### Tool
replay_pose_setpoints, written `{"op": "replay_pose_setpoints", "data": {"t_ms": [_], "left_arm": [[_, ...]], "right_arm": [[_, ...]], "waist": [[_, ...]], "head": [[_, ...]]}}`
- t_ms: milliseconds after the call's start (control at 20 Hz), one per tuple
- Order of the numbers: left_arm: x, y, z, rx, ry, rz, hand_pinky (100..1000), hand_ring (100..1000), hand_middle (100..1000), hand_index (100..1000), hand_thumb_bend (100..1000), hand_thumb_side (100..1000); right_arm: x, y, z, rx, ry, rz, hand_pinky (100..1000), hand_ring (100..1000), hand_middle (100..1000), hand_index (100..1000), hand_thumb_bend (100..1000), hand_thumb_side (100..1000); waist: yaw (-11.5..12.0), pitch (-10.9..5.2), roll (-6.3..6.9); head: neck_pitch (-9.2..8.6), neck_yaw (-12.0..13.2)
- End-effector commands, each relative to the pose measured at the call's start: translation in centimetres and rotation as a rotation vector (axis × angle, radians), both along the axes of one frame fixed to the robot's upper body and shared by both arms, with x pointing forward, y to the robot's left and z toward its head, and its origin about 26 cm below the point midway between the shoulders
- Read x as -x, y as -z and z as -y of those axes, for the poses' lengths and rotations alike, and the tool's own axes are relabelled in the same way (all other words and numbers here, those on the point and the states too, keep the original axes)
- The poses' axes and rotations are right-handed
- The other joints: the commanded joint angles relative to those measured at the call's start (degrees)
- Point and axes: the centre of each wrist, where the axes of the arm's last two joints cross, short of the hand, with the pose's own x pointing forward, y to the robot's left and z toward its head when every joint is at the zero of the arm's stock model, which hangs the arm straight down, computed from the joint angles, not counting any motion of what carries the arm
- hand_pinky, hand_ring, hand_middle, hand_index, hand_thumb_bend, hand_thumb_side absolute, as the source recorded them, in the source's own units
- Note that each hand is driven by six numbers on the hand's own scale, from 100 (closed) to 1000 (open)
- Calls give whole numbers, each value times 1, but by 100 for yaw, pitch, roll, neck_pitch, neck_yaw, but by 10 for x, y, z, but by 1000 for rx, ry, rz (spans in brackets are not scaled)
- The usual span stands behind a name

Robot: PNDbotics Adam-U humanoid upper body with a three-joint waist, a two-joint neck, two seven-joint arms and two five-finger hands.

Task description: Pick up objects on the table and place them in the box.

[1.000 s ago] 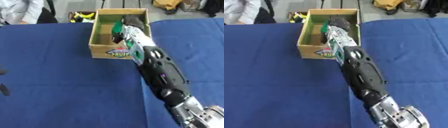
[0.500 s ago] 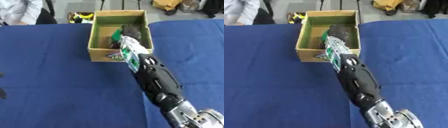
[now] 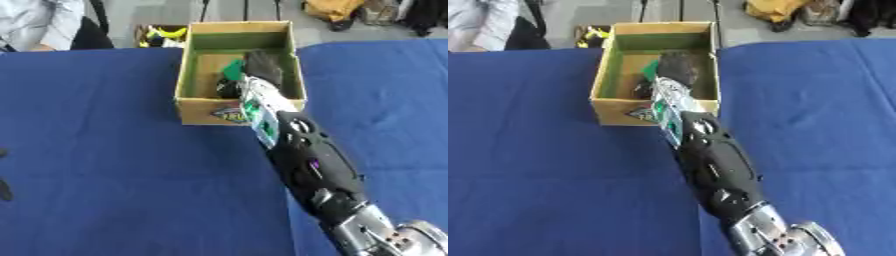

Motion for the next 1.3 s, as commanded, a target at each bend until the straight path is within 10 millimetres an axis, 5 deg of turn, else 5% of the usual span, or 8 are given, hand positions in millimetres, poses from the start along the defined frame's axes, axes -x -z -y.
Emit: {"op": "replay_pose_setpoints", "data": {"t_ms": [50,300,400,500,1300], "left_arm": [[1,-5,1,-9,9,20,241,684,670,826,100,895],[1,-5,1,-9,9,20,241,685,670,826,100,895],[1,-5,1,-8,9,20,242,685,670,826,100,895],[1,-5,1,-8,10,20,242,685,670,826,100,895],[2,-4,-2,-8,-2,15,245,687,671,826,100,896]], "right_arm": [[2,-20,-3,-3,-25,41,825,982,780,889,100,630],[3,-27,-2,2,-24,60,839,1000,814,915,321,764],[4,-29,-2,4,-26,70,852,1000,831,940,564,867],[5,-33,-2,2,-28,89,863,1000,822,955,633,926],[50,-119,17,-65,-204,432,865,1000,781,937,582,850]], "waist": [[6,-101,14],[2,-105,16],[-4,-108,17],[-8,-113,19],[-152,-216,68]], "head": [[-62,-17],[-78,-26],[-76,-26],[-69,-21],[5,93]]}}
